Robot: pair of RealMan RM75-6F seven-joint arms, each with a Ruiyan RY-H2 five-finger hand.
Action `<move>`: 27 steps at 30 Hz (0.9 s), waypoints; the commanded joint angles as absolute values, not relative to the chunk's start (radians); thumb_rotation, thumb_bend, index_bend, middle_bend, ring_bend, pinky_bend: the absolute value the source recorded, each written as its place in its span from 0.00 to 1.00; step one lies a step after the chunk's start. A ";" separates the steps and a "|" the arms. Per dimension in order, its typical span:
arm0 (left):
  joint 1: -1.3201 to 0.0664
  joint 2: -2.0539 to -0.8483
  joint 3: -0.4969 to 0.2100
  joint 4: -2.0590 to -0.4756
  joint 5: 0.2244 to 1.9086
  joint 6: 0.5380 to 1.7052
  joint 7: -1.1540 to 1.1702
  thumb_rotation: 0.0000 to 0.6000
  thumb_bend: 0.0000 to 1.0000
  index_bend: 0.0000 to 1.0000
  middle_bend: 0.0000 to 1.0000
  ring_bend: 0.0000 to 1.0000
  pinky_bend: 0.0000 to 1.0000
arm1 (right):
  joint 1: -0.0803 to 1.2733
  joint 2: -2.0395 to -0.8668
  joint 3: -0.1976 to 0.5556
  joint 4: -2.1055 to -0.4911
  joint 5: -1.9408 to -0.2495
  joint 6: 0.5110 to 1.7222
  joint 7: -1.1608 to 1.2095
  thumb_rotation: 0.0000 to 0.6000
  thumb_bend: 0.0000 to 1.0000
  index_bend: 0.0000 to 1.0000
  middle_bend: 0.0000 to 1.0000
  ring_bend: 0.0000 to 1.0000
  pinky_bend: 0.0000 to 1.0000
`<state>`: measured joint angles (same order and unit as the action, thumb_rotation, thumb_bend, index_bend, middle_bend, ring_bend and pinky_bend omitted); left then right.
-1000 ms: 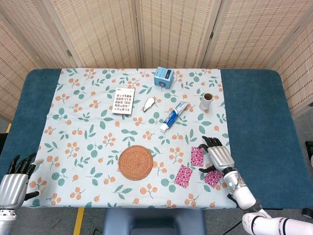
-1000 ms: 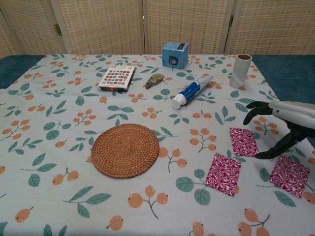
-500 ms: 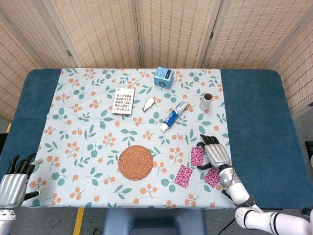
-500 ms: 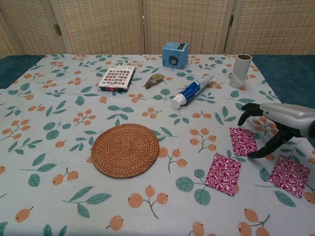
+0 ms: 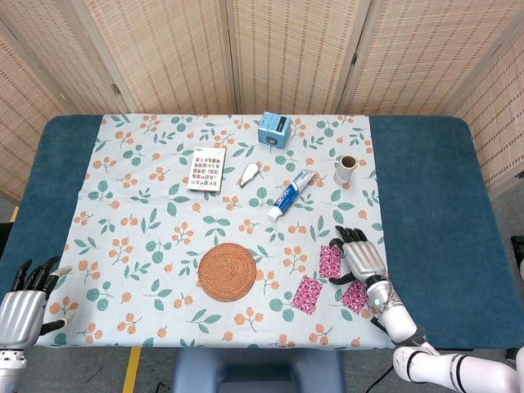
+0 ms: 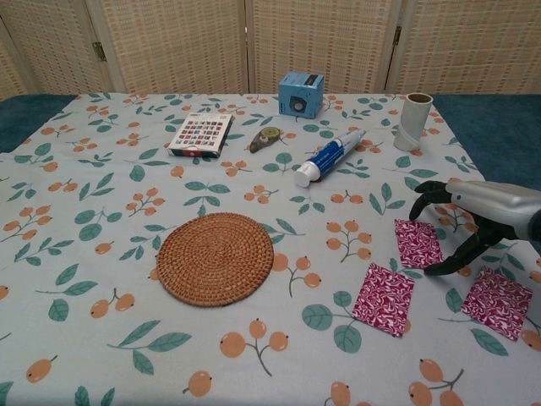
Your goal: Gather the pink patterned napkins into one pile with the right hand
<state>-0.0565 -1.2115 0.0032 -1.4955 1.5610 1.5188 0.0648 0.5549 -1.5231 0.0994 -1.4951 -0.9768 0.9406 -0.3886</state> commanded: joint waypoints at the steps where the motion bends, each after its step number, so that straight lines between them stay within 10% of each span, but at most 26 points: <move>1: -0.056 -1.211 0.003 -1.496 1.560 1.519 0.065 1.00 0.21 0.26 0.13 0.20 0.00 | 0.558 -1.525 0.100 -1.490 -0.971 0.935 -0.388 0.81 0.12 0.24 0.06 0.00 0.00; 27: -0.058 -1.207 0.003 -1.510 1.553 1.510 0.082 1.00 0.21 0.25 0.13 0.20 0.00 | 0.568 -1.508 0.100 -1.479 -0.954 0.917 -0.355 0.93 0.12 0.26 0.08 0.00 0.00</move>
